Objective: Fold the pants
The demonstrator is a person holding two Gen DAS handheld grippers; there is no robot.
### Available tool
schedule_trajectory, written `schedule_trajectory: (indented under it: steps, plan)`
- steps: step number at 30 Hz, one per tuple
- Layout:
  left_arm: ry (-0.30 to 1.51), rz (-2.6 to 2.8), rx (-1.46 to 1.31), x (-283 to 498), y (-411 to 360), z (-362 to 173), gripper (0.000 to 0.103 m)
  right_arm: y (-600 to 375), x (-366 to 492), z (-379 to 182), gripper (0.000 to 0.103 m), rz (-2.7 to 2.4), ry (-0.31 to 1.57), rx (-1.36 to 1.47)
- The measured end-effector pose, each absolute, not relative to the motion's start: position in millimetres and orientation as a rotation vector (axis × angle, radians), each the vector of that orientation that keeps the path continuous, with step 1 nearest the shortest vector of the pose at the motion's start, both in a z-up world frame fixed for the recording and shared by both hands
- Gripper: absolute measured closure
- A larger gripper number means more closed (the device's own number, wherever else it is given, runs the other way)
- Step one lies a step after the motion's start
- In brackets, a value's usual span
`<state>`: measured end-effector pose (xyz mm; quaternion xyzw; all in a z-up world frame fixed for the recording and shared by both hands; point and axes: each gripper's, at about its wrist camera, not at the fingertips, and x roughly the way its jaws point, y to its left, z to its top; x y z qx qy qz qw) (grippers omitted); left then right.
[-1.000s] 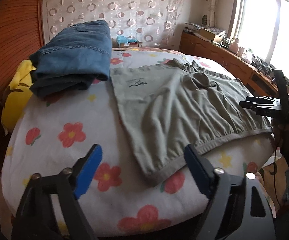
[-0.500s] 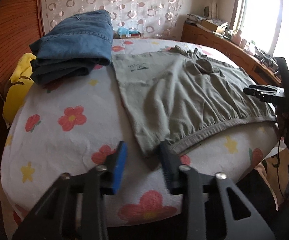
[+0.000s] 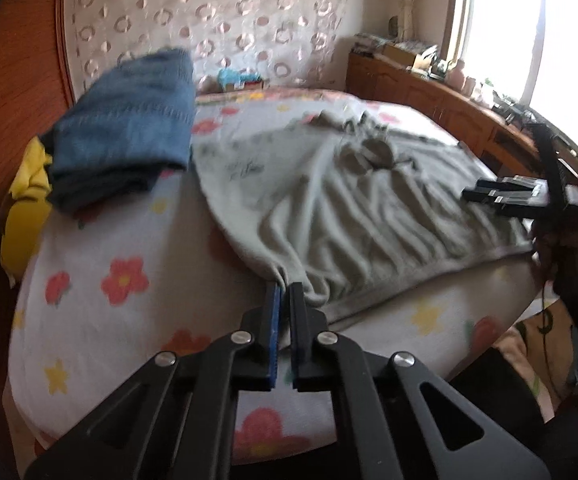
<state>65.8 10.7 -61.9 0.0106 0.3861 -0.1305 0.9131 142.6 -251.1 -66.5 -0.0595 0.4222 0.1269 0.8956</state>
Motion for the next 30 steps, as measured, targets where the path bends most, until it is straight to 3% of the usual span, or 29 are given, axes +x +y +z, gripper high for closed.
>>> schedule_trajectory:
  steps: [16,30]
  plan:
    - [0.682,-0.472,0.094,101,-88,11,0.103,-278,117,-41,0.040,0.260,0.806,-0.025]
    - [0.687,-0.567,0.084,127,-165,17,0.101,-304,67,-6,0.040,0.269,0.715,-0.030]
